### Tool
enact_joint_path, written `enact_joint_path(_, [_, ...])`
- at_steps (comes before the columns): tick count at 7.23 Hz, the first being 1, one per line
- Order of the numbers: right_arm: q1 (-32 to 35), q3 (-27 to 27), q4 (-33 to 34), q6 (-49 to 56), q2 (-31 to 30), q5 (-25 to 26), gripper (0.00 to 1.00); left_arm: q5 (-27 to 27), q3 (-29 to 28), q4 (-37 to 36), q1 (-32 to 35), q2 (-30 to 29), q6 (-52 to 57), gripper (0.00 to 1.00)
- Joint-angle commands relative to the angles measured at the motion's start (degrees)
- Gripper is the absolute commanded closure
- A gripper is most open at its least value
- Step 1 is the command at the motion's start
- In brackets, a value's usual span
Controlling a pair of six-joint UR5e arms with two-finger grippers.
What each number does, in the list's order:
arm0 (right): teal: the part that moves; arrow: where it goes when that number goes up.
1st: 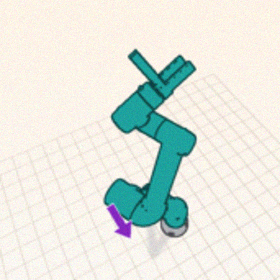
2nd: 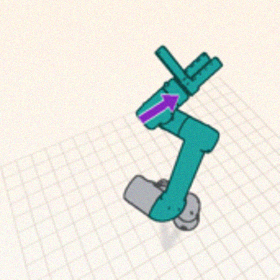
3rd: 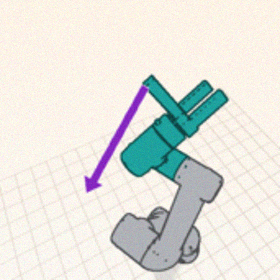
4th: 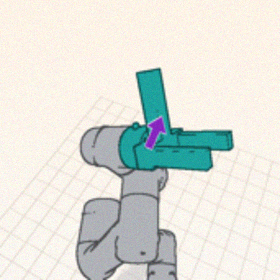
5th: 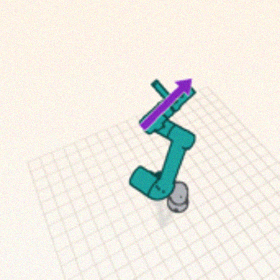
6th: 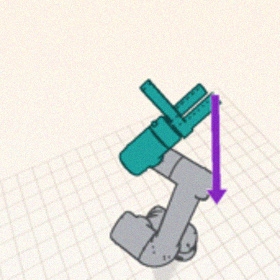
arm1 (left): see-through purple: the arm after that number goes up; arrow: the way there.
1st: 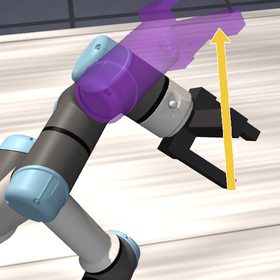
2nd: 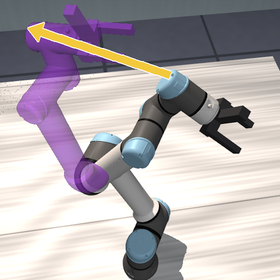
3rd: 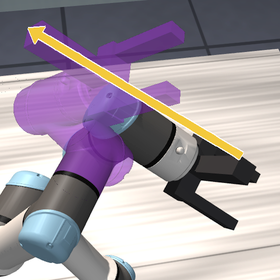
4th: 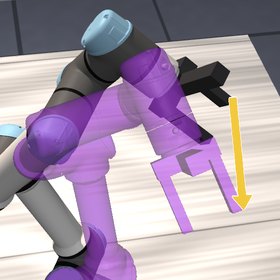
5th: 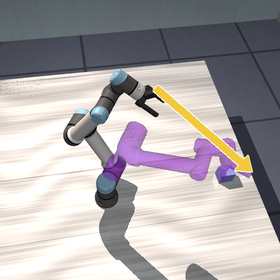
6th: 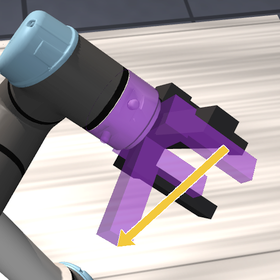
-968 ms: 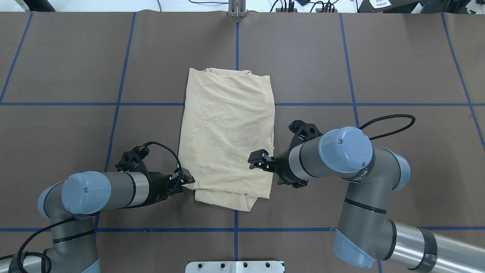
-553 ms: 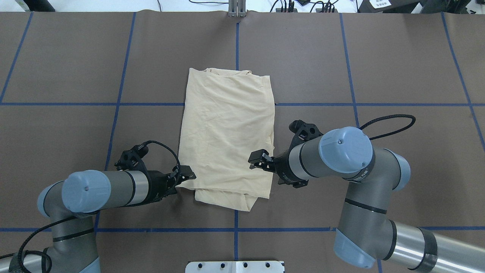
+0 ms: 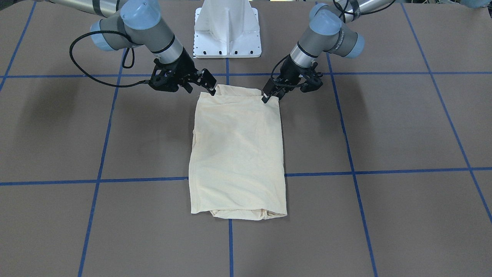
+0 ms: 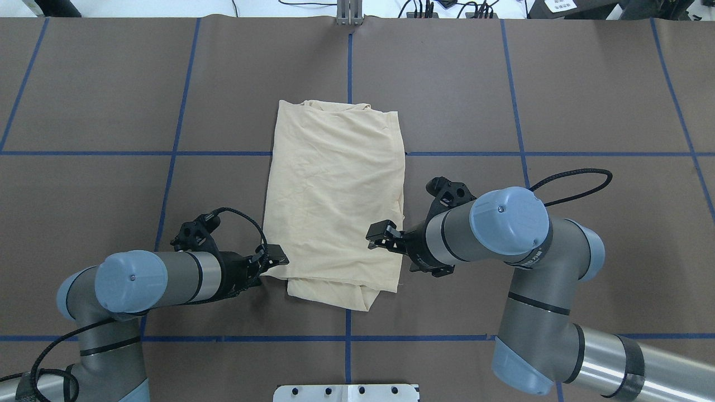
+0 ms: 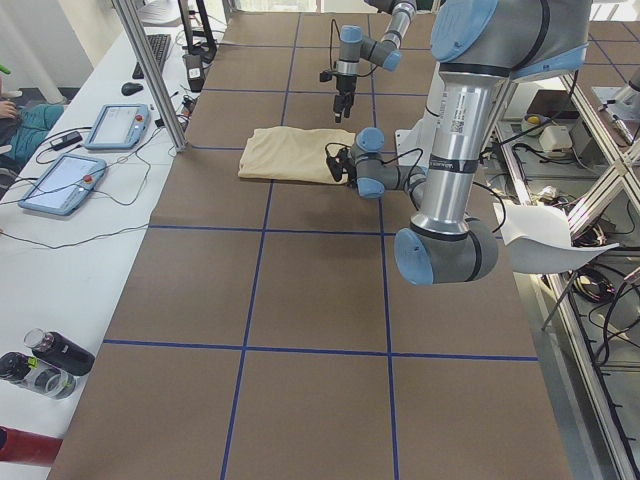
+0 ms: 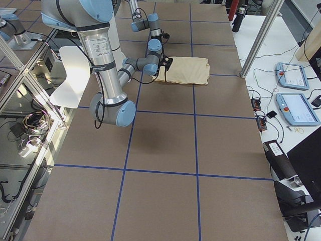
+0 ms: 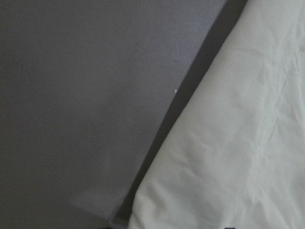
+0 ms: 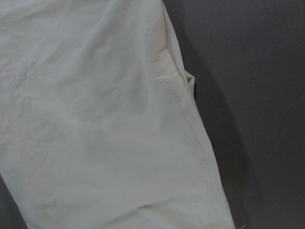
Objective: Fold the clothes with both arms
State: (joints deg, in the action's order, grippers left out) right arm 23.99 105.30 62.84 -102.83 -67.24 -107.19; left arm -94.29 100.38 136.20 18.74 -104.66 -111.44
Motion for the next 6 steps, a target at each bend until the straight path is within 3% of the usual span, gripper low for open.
enact_joint_path(1, [0.0, -0.1, 0.0, 0.0, 0.0, 0.0, 0.00, 0.0, 0.0, -0.1, 0.0, -0.1, -0.2, 0.86])
enact_joint_path(2, [0.0, 0.0, 0.0, 0.0, -0.1, 0.0, 0.00, 0.0, 0.0, -0.1, 0.0, -0.2, -0.2, 1.00])
enact_joint_path(6, [-0.8, 0.0, 0.1, -0.2, -0.4, 1.1, 0.00, -0.5, 0.2, -0.1, 1.0, -1.1, 0.3, 1.00])
